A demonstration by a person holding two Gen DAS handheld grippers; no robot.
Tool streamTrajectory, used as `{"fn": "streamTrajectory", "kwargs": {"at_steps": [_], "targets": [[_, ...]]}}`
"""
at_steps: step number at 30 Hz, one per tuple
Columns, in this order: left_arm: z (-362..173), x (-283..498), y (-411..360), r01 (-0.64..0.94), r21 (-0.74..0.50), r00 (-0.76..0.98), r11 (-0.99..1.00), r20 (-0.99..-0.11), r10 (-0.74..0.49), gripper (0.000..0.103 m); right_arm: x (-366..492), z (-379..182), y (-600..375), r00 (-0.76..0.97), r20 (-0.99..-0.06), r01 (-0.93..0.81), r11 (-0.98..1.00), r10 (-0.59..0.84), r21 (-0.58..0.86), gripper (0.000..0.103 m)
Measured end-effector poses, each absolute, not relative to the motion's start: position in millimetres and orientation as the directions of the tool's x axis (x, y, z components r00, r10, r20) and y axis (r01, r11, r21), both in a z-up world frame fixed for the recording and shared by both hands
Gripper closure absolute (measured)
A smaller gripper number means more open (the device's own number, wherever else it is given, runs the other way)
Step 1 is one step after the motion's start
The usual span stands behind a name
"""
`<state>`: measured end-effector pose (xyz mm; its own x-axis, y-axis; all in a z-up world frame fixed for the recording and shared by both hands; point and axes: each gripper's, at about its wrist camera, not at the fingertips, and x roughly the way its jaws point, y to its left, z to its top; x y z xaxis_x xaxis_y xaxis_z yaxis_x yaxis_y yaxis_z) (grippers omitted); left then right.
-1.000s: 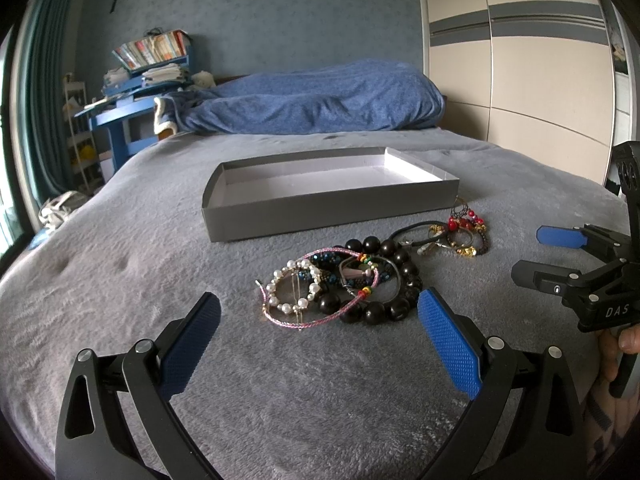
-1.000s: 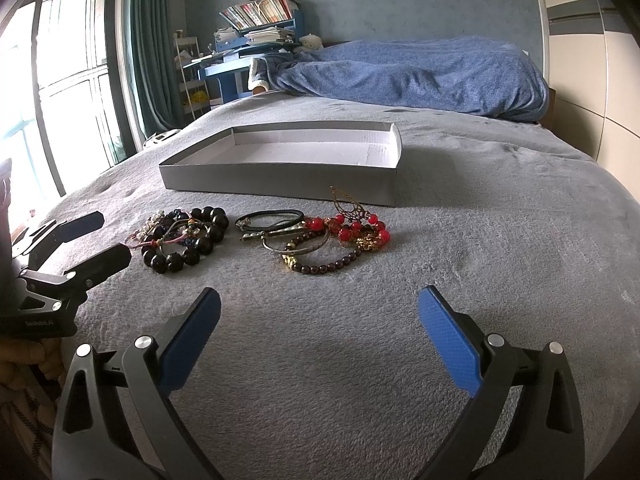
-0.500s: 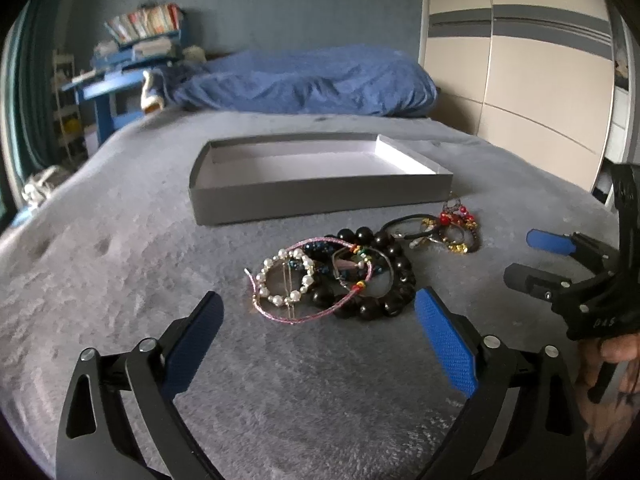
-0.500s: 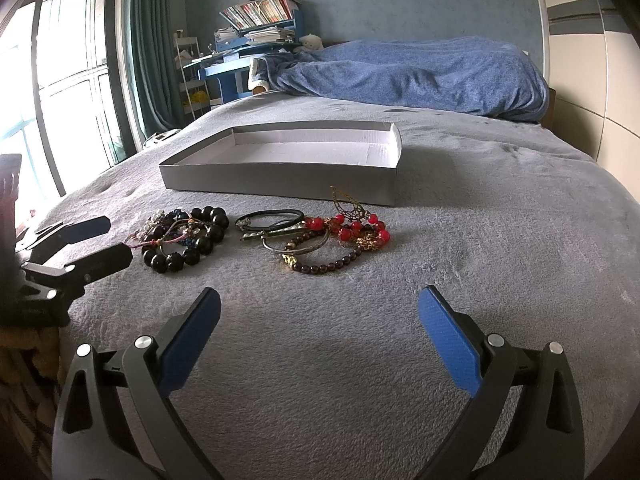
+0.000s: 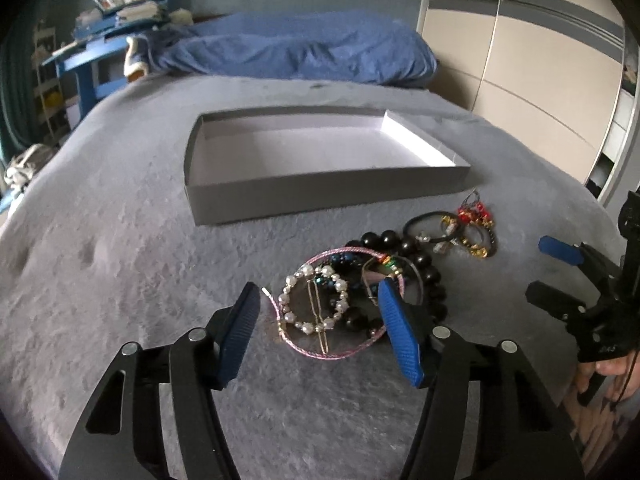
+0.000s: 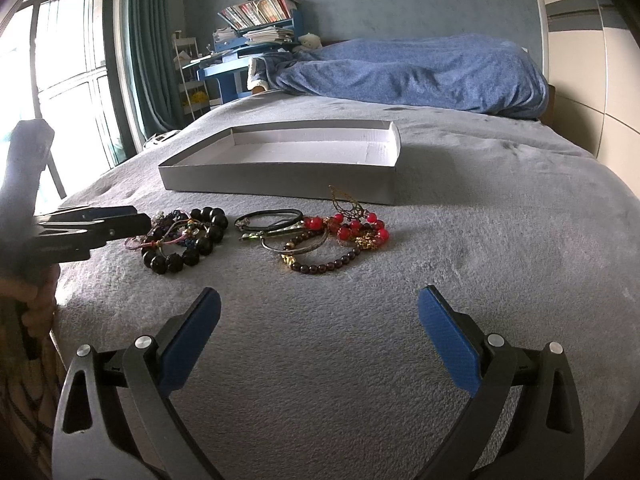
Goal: Organize jewelry
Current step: 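Grasp the pearl bracelet with the left gripper while the right gripper grasps the red bead earrings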
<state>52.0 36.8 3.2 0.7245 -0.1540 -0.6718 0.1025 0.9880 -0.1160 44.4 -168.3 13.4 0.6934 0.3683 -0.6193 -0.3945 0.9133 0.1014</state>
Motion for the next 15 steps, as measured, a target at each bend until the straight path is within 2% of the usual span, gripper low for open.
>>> {"fn": "streamTrajectory", "kwargs": {"at_steps": [6,10,12,13,15], "targets": [[-4.7,62.4,40.8,0.137,-0.153,0.683,0.979,-0.701,-0.205,0.055,45.6,11.1,-168.8,0.686,-0.624,-0.392,0.913,0.374,0.116,0.006],[-6.7,61.3,42.7,0.145,-0.179,0.691,0.973,-0.686,-0.229,0.075,49.9,12.6,-167.5,0.677,-0.634,-0.390,0.913,0.374,0.121,0.006],[-6.5,58.5,44.1,0.145,-0.193,0.703,0.970,-0.670,-0.238,0.076,54.9,20.6,-166.7,0.682,-0.628,-0.389,0.913,0.373,0.121,0.006],[-6.1,57.0,45.5,0.143,-0.205,0.709,0.968,-0.662,-0.244,0.082,56.4,23.9,-166.2,0.687,-0.623,-0.388,0.914,0.374,0.121,0.006],[-5.7,53.0,50.0,0.134,-0.232,0.726,0.963,-0.639,-0.255,0.085,61.6,29.8,-165.0,0.690,-0.618,-0.386,0.914,0.376,0.124,0.006]]}}
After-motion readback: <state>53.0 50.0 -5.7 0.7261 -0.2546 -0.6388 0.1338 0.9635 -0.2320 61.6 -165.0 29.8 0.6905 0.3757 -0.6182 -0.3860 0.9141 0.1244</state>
